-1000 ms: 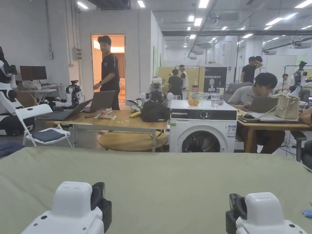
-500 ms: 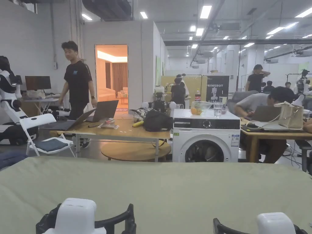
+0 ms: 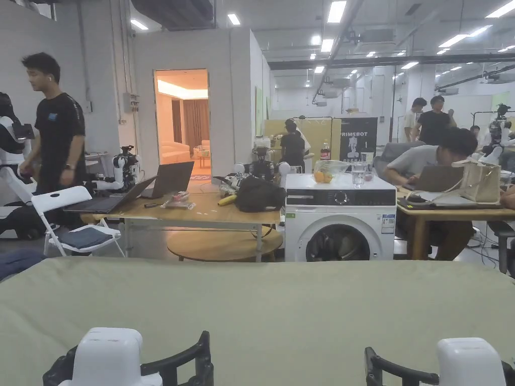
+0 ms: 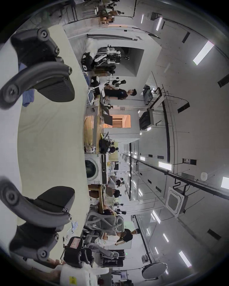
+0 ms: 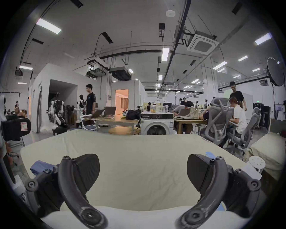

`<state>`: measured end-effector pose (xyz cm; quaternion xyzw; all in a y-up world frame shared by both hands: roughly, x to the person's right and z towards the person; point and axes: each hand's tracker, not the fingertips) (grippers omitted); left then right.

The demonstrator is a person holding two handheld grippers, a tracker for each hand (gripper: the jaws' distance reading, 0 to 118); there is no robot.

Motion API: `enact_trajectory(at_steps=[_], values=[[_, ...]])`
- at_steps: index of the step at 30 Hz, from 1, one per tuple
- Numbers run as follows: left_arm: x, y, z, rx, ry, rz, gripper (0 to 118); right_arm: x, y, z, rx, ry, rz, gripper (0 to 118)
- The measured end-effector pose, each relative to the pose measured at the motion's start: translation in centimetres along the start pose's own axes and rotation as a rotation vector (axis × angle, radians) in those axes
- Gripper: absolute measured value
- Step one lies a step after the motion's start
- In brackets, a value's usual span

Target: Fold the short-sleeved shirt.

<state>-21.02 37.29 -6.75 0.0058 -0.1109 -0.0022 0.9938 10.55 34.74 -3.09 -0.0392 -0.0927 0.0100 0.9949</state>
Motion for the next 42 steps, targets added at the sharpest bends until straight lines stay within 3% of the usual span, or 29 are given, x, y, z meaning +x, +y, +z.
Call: enact_trajectory(at_steps=[8, 24, 26, 28, 34, 37, 39, 42], values=[[0.2, -0.2, 0.0, -0.018, -0.007, -0.012, 109, -0.7, 0.1, 0.1, 0.006, 0.02, 0.026, 113], [0.4, -0.2, 0.3, -0.014, -0.026, 0.005, 109, 0.1, 0.8, -0.1, -0.026, 0.031, -0.108, 113], [0.5, -0.1, 0.3, -0.015, -0.031, 0.007, 109, 0.2, 1.1, -0.1, -0.043, 0.03, -0.155, 113], [0.5, -0.1, 0.3, -0.014, -0.035, 0.01, 109, 0.6, 1.2, -0.3, -0.084, 0.093, -0.221, 113], [0.4, 0.1, 0.4, -0.016, -0.044, 0.025, 109, 1.8, 2.0, -0.3, -0.136, 0.152, -0.486, 113], [0.3, 0.3, 0.5, -0.017, -0.049, 0.034, 109, 2.4, 3.1, -0.4, -0.25, 0.251, -0.531, 113], [0.3, 0.6, 0.5, -0.021, -0.057, 0.059, 109, 2.6, 3.2, -0.2, -0.243, 0.311, -0.576, 113], [0.3, 0.7, 0.5, -0.016, -0.076, 0.08, 109, 2.5, 3.2, 0.3, -0.196, 0.269, -0.635, 113]])
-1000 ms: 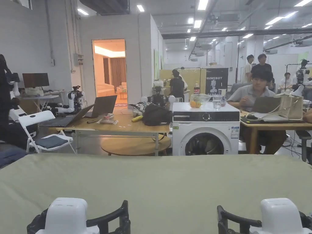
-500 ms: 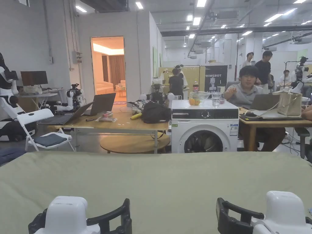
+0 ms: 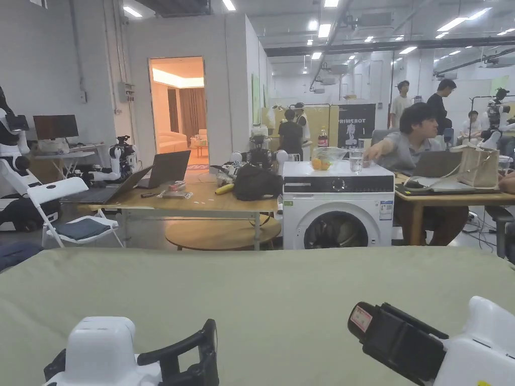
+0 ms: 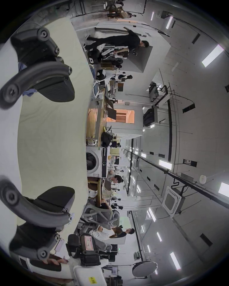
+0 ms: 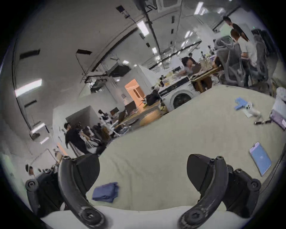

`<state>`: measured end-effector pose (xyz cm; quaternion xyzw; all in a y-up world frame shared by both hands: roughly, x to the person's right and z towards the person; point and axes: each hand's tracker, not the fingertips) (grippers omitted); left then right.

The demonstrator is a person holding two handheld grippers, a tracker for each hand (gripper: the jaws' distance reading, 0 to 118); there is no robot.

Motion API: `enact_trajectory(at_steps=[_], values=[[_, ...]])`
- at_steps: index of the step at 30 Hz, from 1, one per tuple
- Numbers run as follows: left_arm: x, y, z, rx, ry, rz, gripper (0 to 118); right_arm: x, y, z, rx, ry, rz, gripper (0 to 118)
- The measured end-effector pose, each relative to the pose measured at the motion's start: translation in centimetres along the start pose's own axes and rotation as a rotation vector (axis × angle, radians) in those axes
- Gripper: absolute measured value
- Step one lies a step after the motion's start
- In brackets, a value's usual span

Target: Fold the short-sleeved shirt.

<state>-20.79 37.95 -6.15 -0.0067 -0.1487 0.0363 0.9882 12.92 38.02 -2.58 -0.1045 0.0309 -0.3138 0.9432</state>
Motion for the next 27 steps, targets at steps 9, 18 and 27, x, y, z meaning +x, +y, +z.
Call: enact_trajectory(at_steps=[9, 18, 27], values=[[0.2, -0.1, -0.1, -0.01, -0.018, 0.0, 109, 0.9, 0.1, -0.5, -0.019, -0.072, -0.018, 113], [0.6, -0.4, -0.4, -0.025, -0.024, -0.018, 109, 0.5, -0.4, -1.1, -0.019, -0.144, 0.047, 113], [0.0, -1.7, -1.2, -0.036, -0.015, -0.03, 109, -0.1, -4.2, -2.3, 0.081, -0.273, 0.47, 113]])
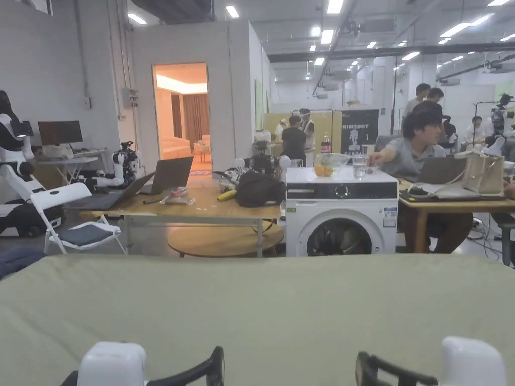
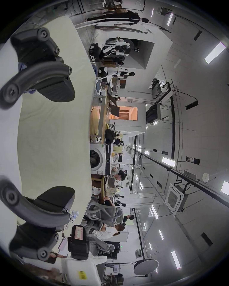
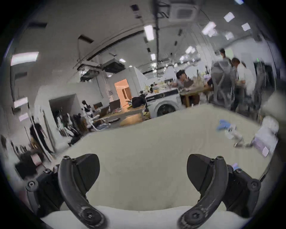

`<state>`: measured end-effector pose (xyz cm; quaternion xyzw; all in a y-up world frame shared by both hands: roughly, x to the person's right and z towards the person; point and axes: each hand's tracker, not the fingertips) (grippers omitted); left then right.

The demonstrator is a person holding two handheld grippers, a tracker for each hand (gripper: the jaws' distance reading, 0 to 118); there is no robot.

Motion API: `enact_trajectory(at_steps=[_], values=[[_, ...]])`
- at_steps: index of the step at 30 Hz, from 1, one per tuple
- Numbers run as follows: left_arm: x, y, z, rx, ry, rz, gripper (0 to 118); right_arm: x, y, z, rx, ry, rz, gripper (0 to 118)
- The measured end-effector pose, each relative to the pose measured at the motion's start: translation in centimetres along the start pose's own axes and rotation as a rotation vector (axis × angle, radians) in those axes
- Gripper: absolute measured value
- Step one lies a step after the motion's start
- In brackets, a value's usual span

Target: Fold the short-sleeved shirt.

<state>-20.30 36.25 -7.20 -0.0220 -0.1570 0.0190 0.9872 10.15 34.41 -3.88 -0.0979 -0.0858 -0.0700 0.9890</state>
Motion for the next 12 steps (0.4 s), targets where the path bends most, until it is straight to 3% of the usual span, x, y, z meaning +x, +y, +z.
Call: enact_trajectory(at_steps=[2, 4, 8, 12], values=[[-0.3, -0.7, -0.4, 0.004, 0.014, -0.018, 109, -0.9, -1.4, -0.4, 0.03, -0.061, 0.15, 113], [-0.5, -1.1, -0.5, -0.005, 0.039, -0.03, 109, -1.3, -2.2, -0.8, 0.012, -0.067, 0.201, 113], [-0.9, -1.7, -0.5, 0.002, 0.036, 0.004, 109, -0.6, -2.3, -1.0, 0.007, 0.017, 0.072, 113], [-1.1, -1.5, -0.6, -0.004, 0.052, 0.022, 109, -0.5, -1.9, -0.8, 0.029, 0.015, 0.06, 113]])
